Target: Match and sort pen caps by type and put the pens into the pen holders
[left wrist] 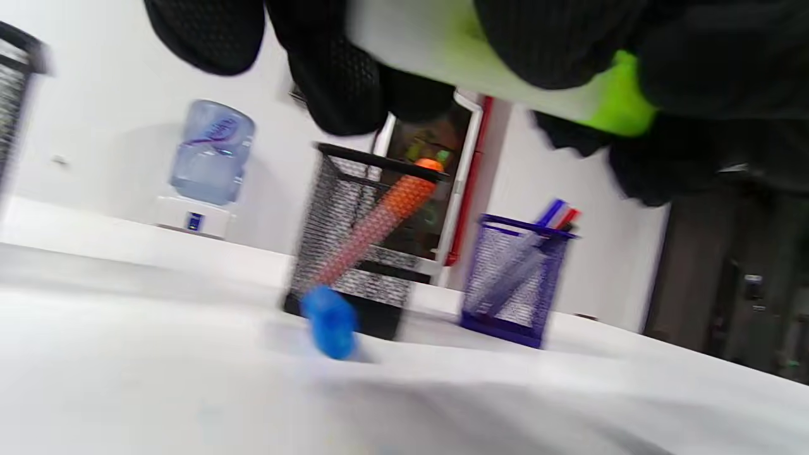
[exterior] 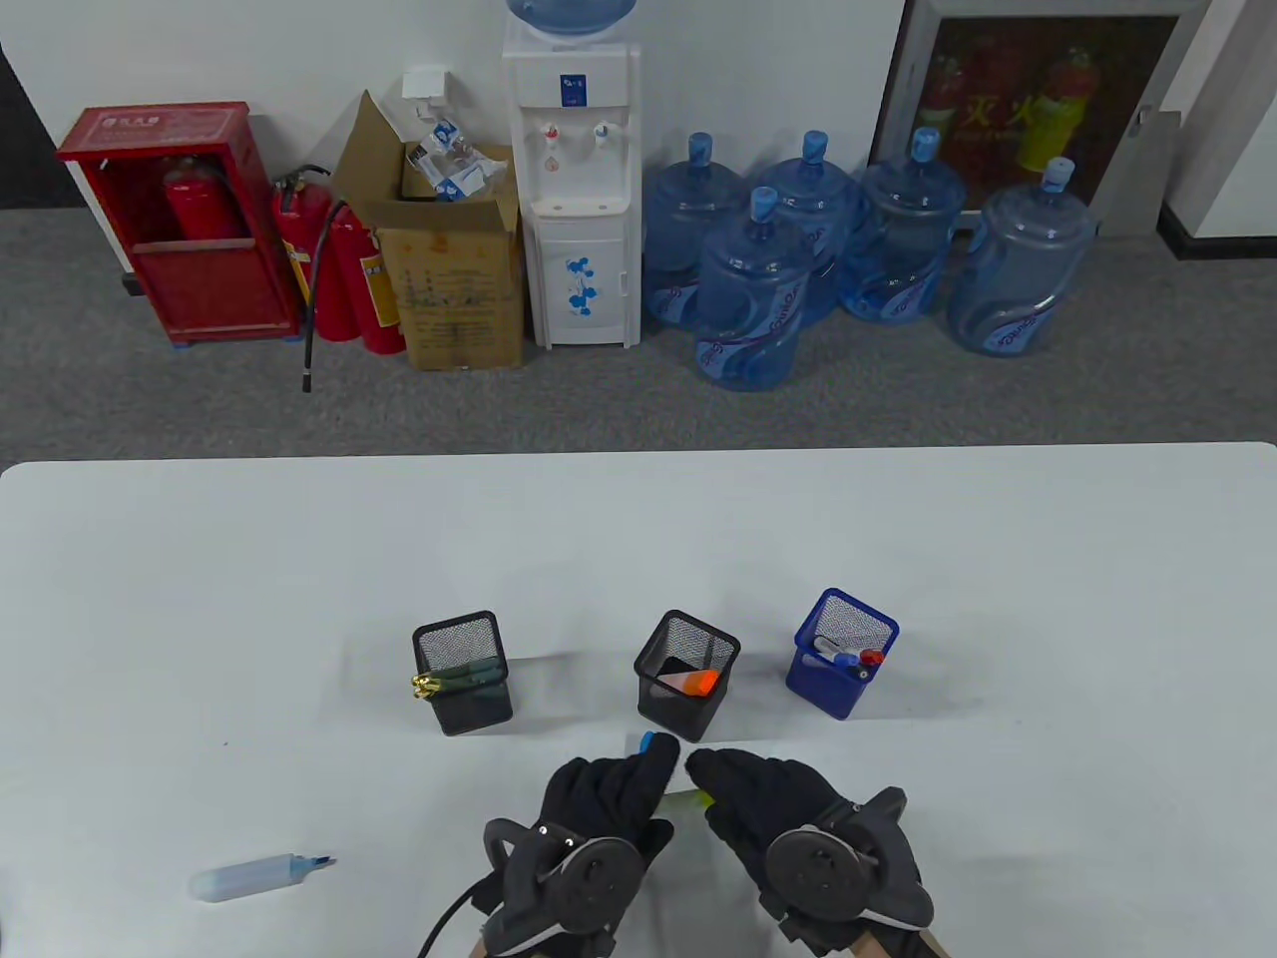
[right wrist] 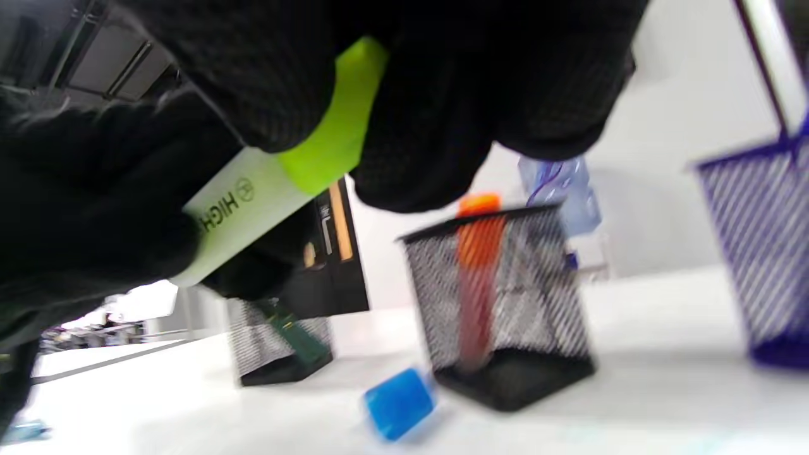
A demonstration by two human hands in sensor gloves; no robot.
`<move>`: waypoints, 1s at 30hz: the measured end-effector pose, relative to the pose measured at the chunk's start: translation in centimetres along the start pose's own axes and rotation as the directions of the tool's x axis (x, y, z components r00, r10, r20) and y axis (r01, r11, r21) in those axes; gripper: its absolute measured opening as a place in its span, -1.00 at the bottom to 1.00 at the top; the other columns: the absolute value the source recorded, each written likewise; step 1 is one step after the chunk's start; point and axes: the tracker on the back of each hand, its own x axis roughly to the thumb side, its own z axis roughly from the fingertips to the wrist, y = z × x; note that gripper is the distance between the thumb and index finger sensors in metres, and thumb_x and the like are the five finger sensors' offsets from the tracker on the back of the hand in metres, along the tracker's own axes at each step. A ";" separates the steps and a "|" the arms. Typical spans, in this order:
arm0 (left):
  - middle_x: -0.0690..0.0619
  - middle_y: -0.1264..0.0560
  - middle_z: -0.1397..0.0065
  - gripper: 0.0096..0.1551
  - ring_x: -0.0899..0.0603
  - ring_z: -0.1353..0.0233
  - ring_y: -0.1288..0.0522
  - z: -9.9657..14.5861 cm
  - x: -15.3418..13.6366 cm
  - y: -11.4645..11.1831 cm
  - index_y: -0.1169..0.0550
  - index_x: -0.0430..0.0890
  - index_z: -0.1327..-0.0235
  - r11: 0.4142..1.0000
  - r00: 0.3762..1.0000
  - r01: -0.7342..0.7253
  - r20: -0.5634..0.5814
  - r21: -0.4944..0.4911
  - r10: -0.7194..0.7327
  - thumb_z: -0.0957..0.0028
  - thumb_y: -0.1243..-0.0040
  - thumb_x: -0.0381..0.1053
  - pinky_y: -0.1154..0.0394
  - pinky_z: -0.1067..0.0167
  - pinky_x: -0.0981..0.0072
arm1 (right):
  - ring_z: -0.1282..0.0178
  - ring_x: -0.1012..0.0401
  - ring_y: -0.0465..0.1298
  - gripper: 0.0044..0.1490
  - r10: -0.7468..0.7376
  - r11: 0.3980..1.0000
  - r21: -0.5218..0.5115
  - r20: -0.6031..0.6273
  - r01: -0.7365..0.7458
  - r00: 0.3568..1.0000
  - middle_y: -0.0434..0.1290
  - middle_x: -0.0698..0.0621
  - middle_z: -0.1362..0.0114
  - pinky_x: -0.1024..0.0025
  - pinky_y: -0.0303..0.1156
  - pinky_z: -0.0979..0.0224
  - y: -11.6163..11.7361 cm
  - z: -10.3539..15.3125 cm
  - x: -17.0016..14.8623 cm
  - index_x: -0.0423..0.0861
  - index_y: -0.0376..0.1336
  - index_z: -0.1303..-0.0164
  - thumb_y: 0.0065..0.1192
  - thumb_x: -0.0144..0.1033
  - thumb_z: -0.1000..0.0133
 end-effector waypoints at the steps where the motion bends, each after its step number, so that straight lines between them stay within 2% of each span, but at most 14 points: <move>1: 0.08 -0.33 -0.62 0.00 -0.18 -0.51 -0.47 0.1 -1.0 0.4 0.06 0.10 -0.56 1.000 0.999 0.012 -0.030 0.029 -0.011 0.09 -0.13 0.13 -0.30 -0.48 -0.30 | 0.11 0.28 0.72 -0.31 0.024 0.999 -0.031 -0.022 -0.025 0.999 0.59 0.03 -0.33 0.15 0.68 -0.19 -0.7 -0.5 -0.3 0.02 0.35 -0.33 0.30 -0.12 0.07; 4: 0.06 -0.35 -0.61 -0.04 -0.19 -0.49 -0.49 0.4 -2.9 1.1 -0.01 0.11 -0.58 0.999 0.996 -0.019 -0.088 0.033 0.021 0.08 -0.13 0.14 -0.30 -0.47 -0.31 | 0.01 0.21 0.69 -0.32 0.093 0.993 -0.070 -0.091 -0.099 0.992 0.54 -0.03 -0.38 0.07 0.63 -0.24 -2.2 -2.3 -0.9 0.00 0.33 -0.35 0.32 -0.16 0.03; 6: 0.06 -0.38 -0.60 -0.10 -0.20 -0.46 -0.51 0.6 -3.5 1.0 -0.11 0.13 -0.57 1.000 0.995 -0.027 -0.101 0.006 0.027 0.08 -0.13 0.14 -0.30 -0.47 -0.33 | -0.01 0.19 0.68 -0.33 0.219 0.972 -0.061 -0.121 -0.227 0.968 0.51 -0.03 -0.40 0.06 0.62 -0.26 -2.6 -4.2 -0.9 0.01 0.34 -0.35 0.33 -0.18 0.03; 8: 0.06 -0.43 -0.57 -0.14 -0.19 -0.43 -0.54 0.6 -3.7 0.8 -0.18 0.14 -0.56 1.000 0.995 0.006 -0.099 -0.029 -0.009 0.08 -0.13 0.14 -0.30 -0.46 -0.34 | -0.04 0.21 0.67 -0.34 0.379 0.922 -0.032 -0.113 -0.385 0.918 0.49 -0.02 -0.41 0.08 0.62 -0.30 -2.2 -6.0 -0.6 0.03 0.35 -0.33 0.35 -0.20 0.04; 13: 0.07 -0.45 -0.55 -0.17 -0.18 -0.41 -0.56 0.9 -3.6 0.2 -0.23 0.16 -0.54 0.995 0.995 0.076 -0.062 -0.070 -0.080 0.09 -0.14 0.14 -0.31 -0.45 -0.34 | -0.05 0.24 0.69 -0.35 0.573 0.819 0.019 -0.035 -0.573 0.819 0.50 0.01 -0.41 0.13 0.65 -0.30 0.3 -8.7 0.9 0.05 0.37 -0.31 0.35 -0.21 0.06; 19: 0.08 -0.46 -0.55 -0.18 -0.17 -0.39 -0.57 0.9 -3.5 0.2 -0.24 0.17 -0.54 0.994 0.996 0.068 -0.059 -0.081 -0.073 0.09 -0.14 0.14 -0.32 -0.45 -0.34 | -0.05 0.28 0.71 -0.35 0.619 0.783 0.084 -0.011 -0.616 0.785 0.52 0.02 -0.41 0.17 0.67 -0.29 2.9 -9.8 1.7 0.06 0.37 -0.31 0.36 -0.22 0.06; 23: 0.08 -0.46 -0.55 -0.17 -0.17 -0.39 -0.57 0.9 -3.4 0.2 -0.22 0.16 -0.54 0.994 0.995 0.073 -0.054 -0.084 -0.078 0.09 -0.13 0.14 -0.32 -0.45 -0.34 | -0.05 0.32 0.74 -0.34 0.562 0.824 0.094 -0.011 -0.559 0.827 0.53 0.03 -0.41 0.22 0.70 -0.28 3.4 -9.9 1.8 0.07 0.37 -0.32 0.34 -0.19 0.07; 26: 0.08 -0.45 -0.55 -0.17 -0.17 -0.39 -0.57 0.8 -3.4 0.1 -0.22 0.17 -0.54 0.993 0.995 0.079 -0.057 -0.092 -0.084 0.09 -0.13 0.14 -0.32 -0.45 -0.34 | -0.04 0.32 0.74 -0.32 0.527 0.848 0.081 -0.020 -0.524 0.849 0.52 0.02 -0.42 0.23 0.70 -0.27 2.9 -9.4 1.6 0.06 0.36 -0.33 0.32 -0.13 0.06; 30: 0.07 -0.48 -0.53 -0.18 -0.16 -0.37 -0.58 0.9 -3.7 0.2 -0.25 0.16 -0.53 0.991 0.993 0.088 -0.064 -0.099 -0.094 0.10 -0.14 0.14 -0.34 -0.43 -0.33 | -0.01 0.30 0.73 -0.34 0.481 0.877 0.042 -0.035 -0.479 0.876 0.53 0.04 -0.40 0.22 0.69 -0.25 1.1 -8.1 0.9 0.07 0.36 -0.32 0.29 -0.10 0.04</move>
